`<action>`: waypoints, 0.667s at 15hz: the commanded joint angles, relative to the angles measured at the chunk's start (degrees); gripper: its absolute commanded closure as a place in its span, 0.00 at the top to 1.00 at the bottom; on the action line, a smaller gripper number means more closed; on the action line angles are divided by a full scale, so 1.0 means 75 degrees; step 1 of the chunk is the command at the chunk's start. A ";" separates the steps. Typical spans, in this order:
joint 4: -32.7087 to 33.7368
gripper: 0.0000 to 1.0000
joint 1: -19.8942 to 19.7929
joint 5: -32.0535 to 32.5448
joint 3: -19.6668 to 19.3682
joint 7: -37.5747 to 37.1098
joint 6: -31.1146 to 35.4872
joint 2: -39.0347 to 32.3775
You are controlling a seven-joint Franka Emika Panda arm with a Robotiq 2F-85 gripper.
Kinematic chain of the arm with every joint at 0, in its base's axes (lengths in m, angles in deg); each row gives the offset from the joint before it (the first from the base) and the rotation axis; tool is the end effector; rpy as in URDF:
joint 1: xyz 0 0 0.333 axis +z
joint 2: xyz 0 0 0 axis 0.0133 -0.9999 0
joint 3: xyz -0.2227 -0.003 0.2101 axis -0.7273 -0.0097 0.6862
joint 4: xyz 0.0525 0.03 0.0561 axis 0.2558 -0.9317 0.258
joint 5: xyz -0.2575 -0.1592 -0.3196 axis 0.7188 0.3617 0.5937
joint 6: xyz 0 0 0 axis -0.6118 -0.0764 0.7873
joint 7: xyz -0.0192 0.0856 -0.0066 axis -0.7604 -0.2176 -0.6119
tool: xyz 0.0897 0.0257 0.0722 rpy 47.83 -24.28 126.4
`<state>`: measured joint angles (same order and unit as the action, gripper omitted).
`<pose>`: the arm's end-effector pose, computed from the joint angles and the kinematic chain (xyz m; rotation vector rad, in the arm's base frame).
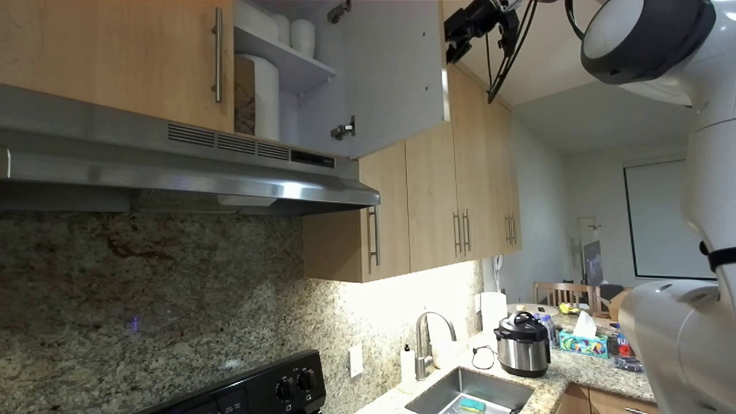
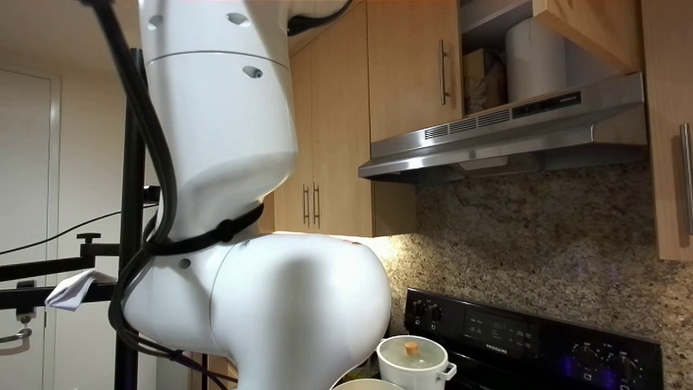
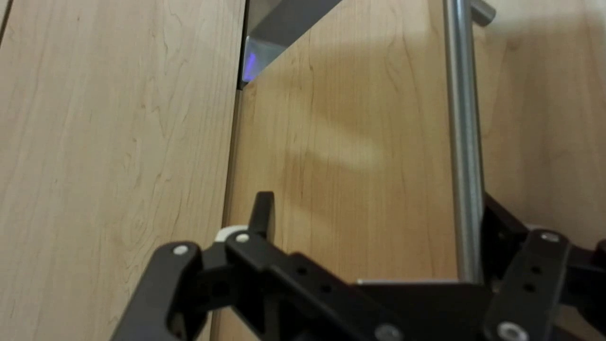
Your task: Open the middle right door of the cabinet
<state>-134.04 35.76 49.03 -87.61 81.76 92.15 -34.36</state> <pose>0.3499 -0.2661 0.9823 -2.5436 -0.6229 -1.3927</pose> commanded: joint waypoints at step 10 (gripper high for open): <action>0.0508 1.00 0.0278 -0.0131 -0.0845 -0.1195 0.0633 -0.0370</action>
<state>-133.36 37.50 48.97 -91.24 77.98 91.87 -34.49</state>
